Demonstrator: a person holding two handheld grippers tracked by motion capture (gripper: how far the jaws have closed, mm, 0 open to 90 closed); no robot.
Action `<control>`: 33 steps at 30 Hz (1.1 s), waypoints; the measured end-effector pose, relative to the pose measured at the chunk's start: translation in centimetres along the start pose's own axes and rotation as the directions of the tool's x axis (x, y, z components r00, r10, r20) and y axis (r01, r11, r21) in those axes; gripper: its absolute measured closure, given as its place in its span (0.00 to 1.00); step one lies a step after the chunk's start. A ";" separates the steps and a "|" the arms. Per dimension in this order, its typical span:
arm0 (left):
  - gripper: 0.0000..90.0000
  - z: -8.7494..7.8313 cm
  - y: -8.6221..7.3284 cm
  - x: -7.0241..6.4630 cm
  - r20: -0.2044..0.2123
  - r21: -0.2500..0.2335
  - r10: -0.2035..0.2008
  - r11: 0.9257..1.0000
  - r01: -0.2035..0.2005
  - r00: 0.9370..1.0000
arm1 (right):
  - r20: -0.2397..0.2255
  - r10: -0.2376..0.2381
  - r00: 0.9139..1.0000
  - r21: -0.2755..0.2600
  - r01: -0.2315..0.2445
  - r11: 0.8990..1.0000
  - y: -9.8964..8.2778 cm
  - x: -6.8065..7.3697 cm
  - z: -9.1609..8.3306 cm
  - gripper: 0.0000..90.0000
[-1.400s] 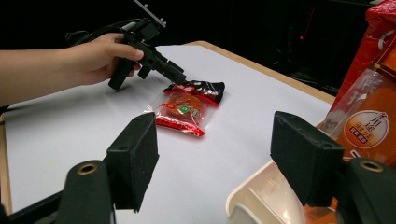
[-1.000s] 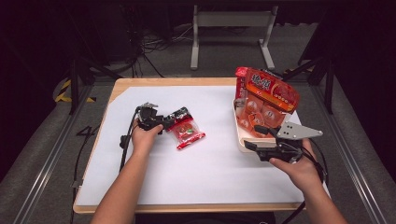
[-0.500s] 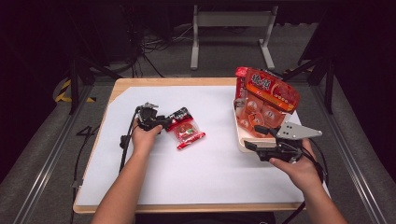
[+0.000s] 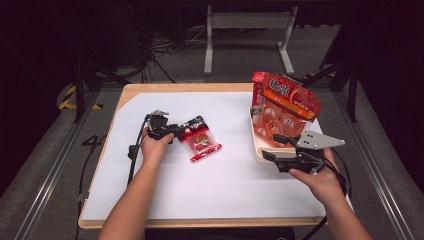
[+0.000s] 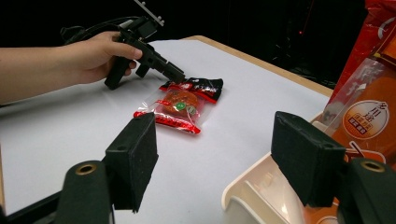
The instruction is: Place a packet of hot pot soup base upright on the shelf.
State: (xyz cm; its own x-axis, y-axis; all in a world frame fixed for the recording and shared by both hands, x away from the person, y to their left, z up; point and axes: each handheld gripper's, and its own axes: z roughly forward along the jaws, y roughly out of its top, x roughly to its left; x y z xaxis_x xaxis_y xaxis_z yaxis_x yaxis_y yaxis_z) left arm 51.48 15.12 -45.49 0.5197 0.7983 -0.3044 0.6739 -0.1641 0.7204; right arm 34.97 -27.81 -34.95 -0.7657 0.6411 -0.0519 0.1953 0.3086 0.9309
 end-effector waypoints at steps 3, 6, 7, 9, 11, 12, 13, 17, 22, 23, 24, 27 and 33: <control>0.68 0.0 0.0 -0.1 -0.003 0.008 -0.009 1.000 0.009 1.000 | 0.000 0.001 1.000 0.000 -0.001 1.000 0.0 0.0 0.0 0.36; 0.81 -0.2 -0.1 0.0 -0.022 0.021 0.006 1.000 -0.005 1.000 | 0.000 0.001 1.000 -0.002 -0.001 1.000 0.0 0.0 0.0 0.36; 0.88 -0.2 -0.1 0.0 -0.032 0.028 0.011 1.000 -0.010 0.999 | -0.001 0.002 1.000 -0.002 -0.002 1.000 0.0 0.0 0.0 0.36; 0.97 -0.2 -0.1 0.0 -0.035 0.028 0.013 1.000 -0.012 0.999 | -0.001 0.001 1.000 -0.002 -0.001 1.000 0.0 0.0 0.0 0.36; 1.00 -0.2 -0.1 -0.2 -0.046 0.025 0.030 0.999 -0.029 0.999 | 0.000 0.001 1.000 -0.002 -0.001 1.000 0.0 0.0 0.0 0.36; 1.00 -0.3 -0.1 -0.3 -0.048 0.024 0.043 0.999 -0.042 0.998 | 0.000 0.001 1.000 -0.002 -0.001 1.000 0.0 -0.1 0.0 0.36; 1.00 -0.3 0.0 -0.4 -0.052 0.019 0.049 0.999 -0.048 0.997 | 0.001 0.002 1.000 -0.003 -0.002 1.000 0.0 -0.1 0.0 0.36; 1.00 -0.7 0.2 -0.7 -0.056 -0.005 0.060 0.998 -0.061 0.997 | 0.003 0.004 1.000 -0.003 -0.004 1.000 0.0 -0.1 -0.1 0.36; 1.00 -2.0 0.5 -1.4 -0.043 -0.063 0.084 0.994 -0.087 0.996 | 0.000 0.008 1.000 0.000 -0.008 1.000 0.0 -0.1 -0.1 0.39; 1.00 -2.4 0.6 -1.7 -0.040 -0.075 0.092 0.993 -0.095 0.995 | -0.006 0.013 1.000 0.006 -0.013 1.000 0.0 0.0 0.0 0.42; 1.00 -3.0 0.8 -2.1 -0.033 -0.097 0.105 0.989 -0.107 0.994 | -0.009 0.013 1.000 0.010 -0.013 1.000 0.0 0.0 0.0 0.44; 1.00 -3.7 1.1 -2.6 -0.029 -0.129 0.127 0.983 -0.130 0.991 | -0.014 0.013 1.000 0.017 -0.013 1.000 0.1 0.0 0.1 0.47; 1.00 -5.4 1.1 -4.2 -0.026 -0.201 0.202 0.958 -0.203 0.979 | -0.012 0.000 1.000 0.031 0.001 1.000 0.3 0.1 -0.1 0.57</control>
State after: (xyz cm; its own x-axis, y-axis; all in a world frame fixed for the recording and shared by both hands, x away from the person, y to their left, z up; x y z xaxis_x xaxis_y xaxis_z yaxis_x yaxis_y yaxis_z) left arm 47.18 14.71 -40.02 0.6311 0.7636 -0.1363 0.4346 -0.2026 0.8775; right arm 34.93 -27.73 -34.65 -0.7732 0.6324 -0.0479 0.2133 0.3304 0.9194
